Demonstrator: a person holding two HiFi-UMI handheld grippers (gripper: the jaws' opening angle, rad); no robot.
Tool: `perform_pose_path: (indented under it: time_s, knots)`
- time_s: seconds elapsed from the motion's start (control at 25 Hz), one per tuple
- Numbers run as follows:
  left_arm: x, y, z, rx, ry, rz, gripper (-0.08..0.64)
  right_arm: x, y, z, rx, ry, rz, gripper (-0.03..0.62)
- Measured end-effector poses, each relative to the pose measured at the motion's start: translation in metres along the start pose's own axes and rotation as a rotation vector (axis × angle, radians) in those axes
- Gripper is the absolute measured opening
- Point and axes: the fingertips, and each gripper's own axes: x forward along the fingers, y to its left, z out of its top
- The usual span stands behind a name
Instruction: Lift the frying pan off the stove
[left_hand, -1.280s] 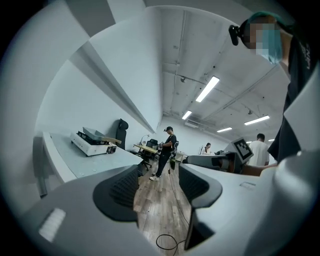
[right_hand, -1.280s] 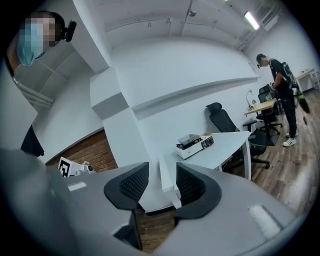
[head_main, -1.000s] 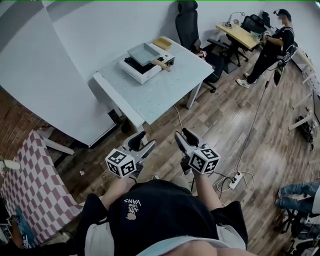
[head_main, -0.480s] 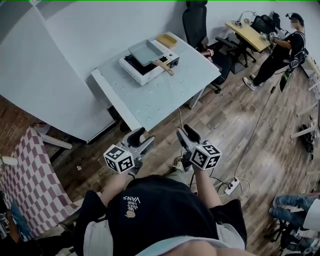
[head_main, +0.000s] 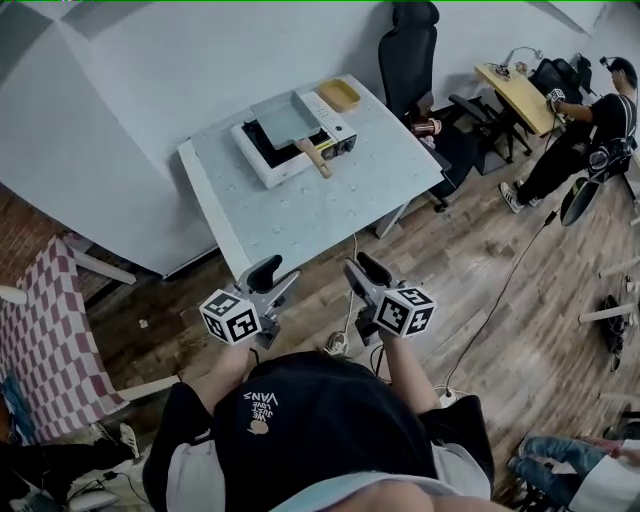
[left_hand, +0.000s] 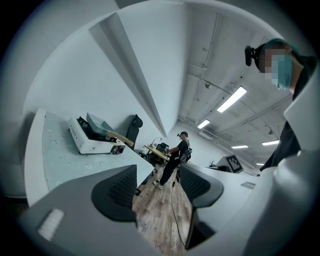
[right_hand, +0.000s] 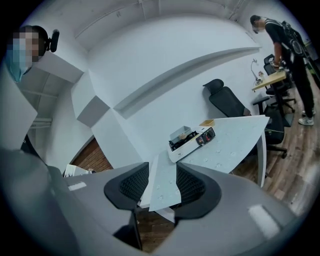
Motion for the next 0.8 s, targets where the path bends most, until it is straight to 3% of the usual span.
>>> perform_pose_path:
  time_s: [0.36,0.6,0.8]
  knots:
    - [0.041,-0.001,0.006,-0.078,-0.1,0.101,0.247,0.011,-0.039,0.026,0.024,0.082,0.125,0.161]
    - [0.048,0.011,0.019,-0.12,-0.107,0.107,0.247,0.028,-0.053,0.036,0.086,0.084,0.162,0.16]
    - [0.065,0.033,0.035,-0.156,-0.104,0.061,0.247,0.053,-0.058,0.046,0.12,0.086,0.17,0.161]
